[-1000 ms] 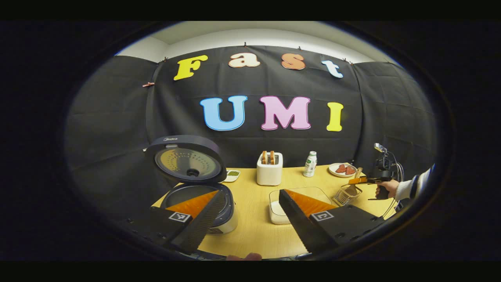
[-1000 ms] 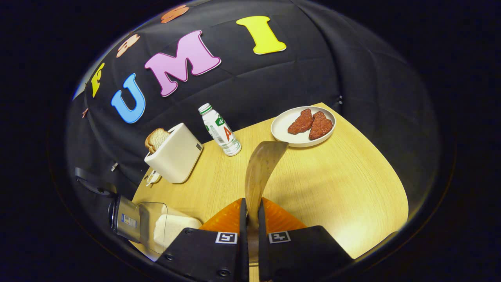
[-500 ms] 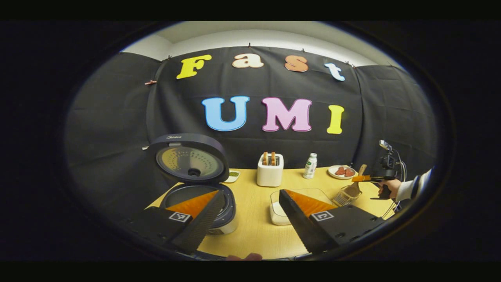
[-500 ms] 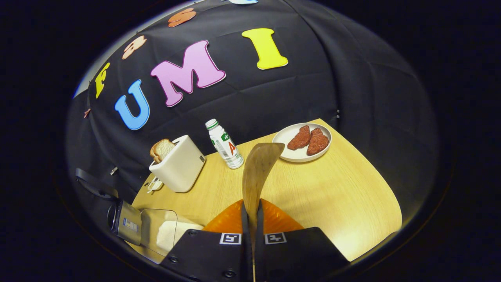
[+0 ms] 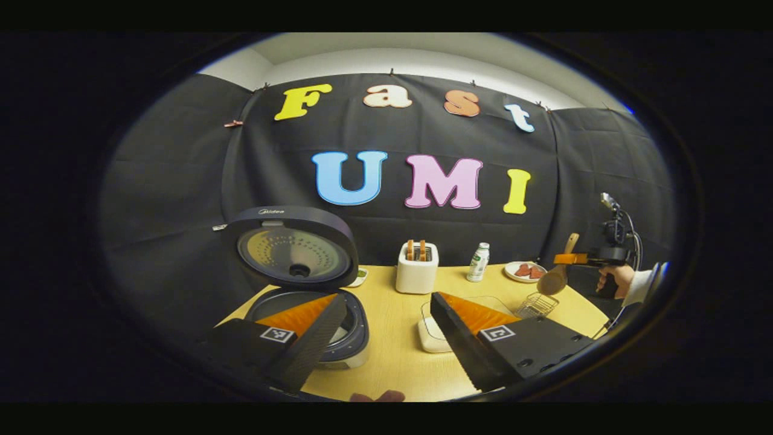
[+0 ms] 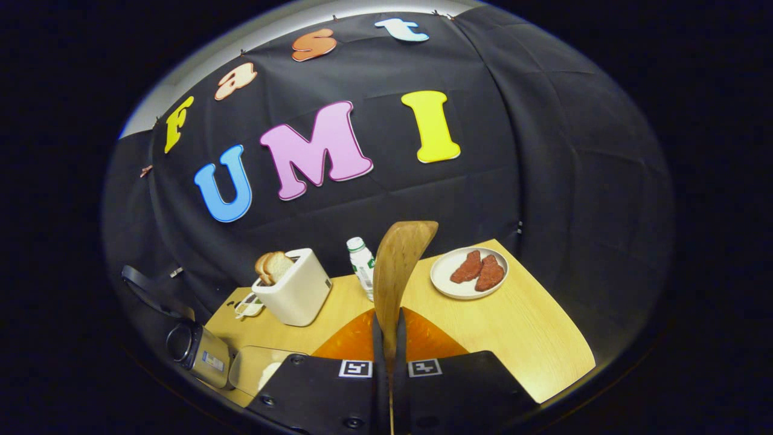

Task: Close the left gripper, press the button to open the rice cooker; take a wooden spoon from the chopstick holder with the right hand, scoop a spoonful of rice and pour it into the rice cooker, then put the wooden spoon back into the chopstick holder.

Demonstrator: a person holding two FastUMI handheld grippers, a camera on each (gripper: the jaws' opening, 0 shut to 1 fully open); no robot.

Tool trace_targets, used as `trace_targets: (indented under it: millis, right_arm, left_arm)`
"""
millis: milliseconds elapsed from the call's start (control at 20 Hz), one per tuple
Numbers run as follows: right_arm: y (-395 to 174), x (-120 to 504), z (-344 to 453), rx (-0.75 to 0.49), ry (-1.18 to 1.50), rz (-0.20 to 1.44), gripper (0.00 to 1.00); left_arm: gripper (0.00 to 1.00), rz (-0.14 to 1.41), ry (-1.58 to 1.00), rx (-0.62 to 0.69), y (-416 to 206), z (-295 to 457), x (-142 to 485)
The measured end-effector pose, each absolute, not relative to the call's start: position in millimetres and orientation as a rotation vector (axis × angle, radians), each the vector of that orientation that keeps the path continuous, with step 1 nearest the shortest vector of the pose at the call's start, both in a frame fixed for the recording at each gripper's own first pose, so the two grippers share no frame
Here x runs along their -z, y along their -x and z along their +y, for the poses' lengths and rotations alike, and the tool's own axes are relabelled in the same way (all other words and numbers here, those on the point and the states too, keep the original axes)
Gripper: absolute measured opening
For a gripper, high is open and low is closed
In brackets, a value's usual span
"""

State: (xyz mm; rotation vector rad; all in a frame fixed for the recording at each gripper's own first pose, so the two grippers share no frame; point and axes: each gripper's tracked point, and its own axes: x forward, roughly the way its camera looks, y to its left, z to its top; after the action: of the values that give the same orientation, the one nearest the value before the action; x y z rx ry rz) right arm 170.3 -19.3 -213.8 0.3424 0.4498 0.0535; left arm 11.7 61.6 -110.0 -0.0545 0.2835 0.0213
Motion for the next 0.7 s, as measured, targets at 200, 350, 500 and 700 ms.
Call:
trace_targets:
  millis: [200,350,500,700]
  right_arm:
    - [-165.8,181.1,44.5,-0.118,-0.327,0.398,0.07]
    - [-160.9,185.0,95.1,-0.17,-0.263,0.402,0.07]
    - [-153.7,205.1,140.5,-0.223,-0.226,0.437,0.07]
    - [-149.6,253.3,167.9,-0.217,-0.075,0.497,0.07]
  left_arm:
    - [0.96,0.268,0.058,0.001,-19.6,73.3,110.9]
    - [0.96,0.266,0.045,0.014,-23.1,80.9,112.4]
    - [0.96,0.27,0.03,0.03,-22.8,84.6,114.7]
    - [0.96,0.281,0.023,0.05,-18.0,87.0,119.7]
